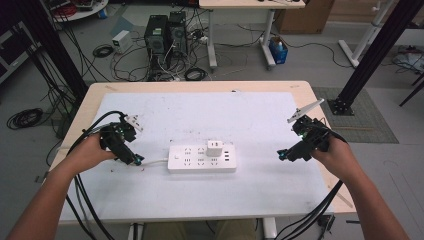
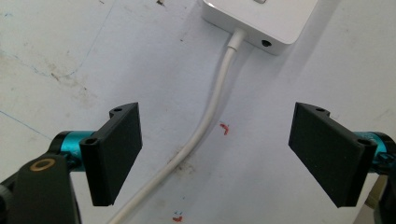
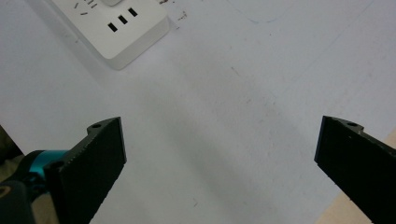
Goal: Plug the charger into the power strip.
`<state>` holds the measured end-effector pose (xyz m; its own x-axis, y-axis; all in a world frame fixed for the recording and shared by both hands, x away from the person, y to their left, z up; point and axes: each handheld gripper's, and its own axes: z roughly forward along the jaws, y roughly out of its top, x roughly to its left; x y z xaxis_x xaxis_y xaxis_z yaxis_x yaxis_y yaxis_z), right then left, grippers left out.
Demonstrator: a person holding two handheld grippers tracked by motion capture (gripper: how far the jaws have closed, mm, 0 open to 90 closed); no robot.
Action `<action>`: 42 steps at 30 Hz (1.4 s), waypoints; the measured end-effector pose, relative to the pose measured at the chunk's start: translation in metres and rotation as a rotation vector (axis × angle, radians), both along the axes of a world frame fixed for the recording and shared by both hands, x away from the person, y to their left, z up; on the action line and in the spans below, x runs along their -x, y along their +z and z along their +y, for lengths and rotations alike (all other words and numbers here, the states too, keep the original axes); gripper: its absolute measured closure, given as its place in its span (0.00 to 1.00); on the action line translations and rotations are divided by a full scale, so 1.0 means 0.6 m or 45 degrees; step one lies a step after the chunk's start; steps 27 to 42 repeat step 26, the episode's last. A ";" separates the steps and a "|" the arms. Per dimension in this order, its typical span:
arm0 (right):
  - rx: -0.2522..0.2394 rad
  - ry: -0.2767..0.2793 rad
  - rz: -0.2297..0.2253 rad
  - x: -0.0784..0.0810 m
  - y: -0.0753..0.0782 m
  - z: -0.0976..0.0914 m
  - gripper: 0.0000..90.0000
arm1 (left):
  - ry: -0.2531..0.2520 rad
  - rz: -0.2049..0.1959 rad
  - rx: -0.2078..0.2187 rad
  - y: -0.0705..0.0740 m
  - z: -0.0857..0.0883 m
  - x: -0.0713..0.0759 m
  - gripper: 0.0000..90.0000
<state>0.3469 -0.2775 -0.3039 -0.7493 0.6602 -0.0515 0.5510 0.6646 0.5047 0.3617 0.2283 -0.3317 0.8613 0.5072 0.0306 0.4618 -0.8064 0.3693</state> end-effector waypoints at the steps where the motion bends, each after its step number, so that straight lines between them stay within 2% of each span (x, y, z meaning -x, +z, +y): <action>1: -0.003 0.000 -0.004 0.001 -0.001 0.000 0.01 | 0.005 0.002 0.003 -0.001 0.000 0.000 0.19; 18: -0.026 -0.008 0.004 0.009 -0.013 0.000 0.01 | -0.030 0.010 -0.021 -0.008 -0.009 -0.003 0.19; 25: -0.019 0.000 0.004 0.007 -0.013 0.003 0.01 | -0.017 0.005 -0.005 -0.008 -0.008 -0.002 0.19; 42: -0.020 -0.009 0.006 0.007 -0.012 0.004 0.01 | -0.015 0.002 -0.007 -0.007 -0.007 -0.002 0.19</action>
